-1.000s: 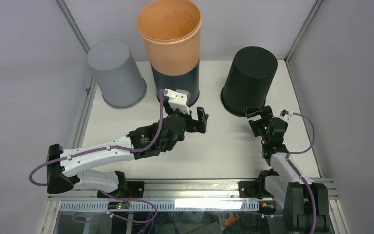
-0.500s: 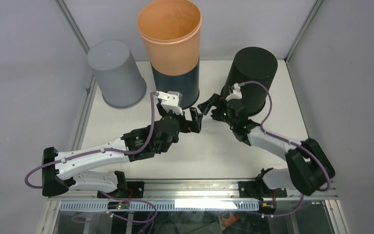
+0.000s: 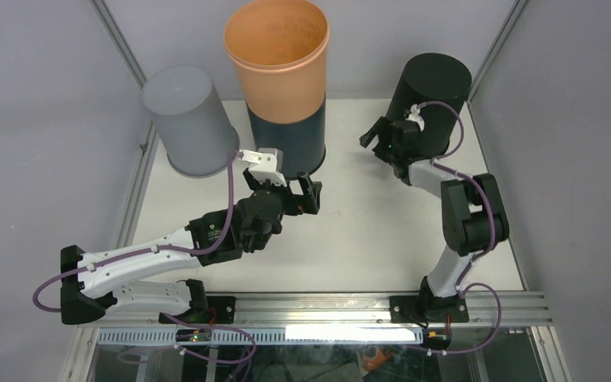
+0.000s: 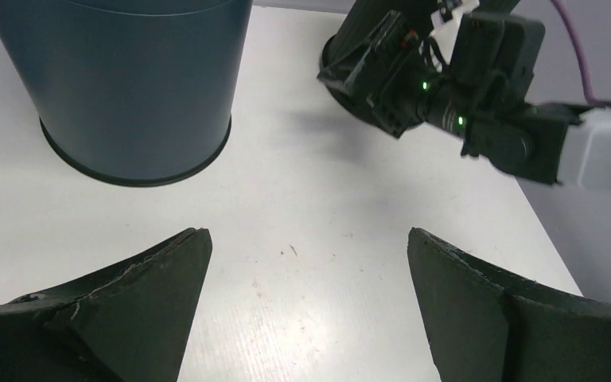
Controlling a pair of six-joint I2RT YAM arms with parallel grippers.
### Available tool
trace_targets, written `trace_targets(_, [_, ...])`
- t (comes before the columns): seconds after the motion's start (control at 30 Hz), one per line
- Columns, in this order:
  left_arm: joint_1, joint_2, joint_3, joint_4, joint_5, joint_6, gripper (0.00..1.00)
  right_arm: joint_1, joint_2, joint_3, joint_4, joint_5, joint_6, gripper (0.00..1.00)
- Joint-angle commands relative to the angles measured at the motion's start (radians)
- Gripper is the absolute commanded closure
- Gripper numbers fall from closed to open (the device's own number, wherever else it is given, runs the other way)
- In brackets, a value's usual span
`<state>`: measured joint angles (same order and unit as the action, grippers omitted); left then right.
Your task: Turn the large container upside down
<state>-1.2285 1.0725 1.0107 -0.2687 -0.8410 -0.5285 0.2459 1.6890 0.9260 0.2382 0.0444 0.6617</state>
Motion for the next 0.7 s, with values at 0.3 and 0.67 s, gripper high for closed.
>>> trace_targets(0.3, [0.012, 0.009, 0.02, 0.011, -0.027, 0.0, 0.01, -0.15, 0.146, 0.301, -0.044, 0.039, -0.014, 0.01])
trace_targets(0.67, [0.022, 0.02, 0.204, -0.033, -0.045, 0.19, 0.01, -0.088, -0.075, 0.465, -0.319, -0.193, -0.047, 0.01])
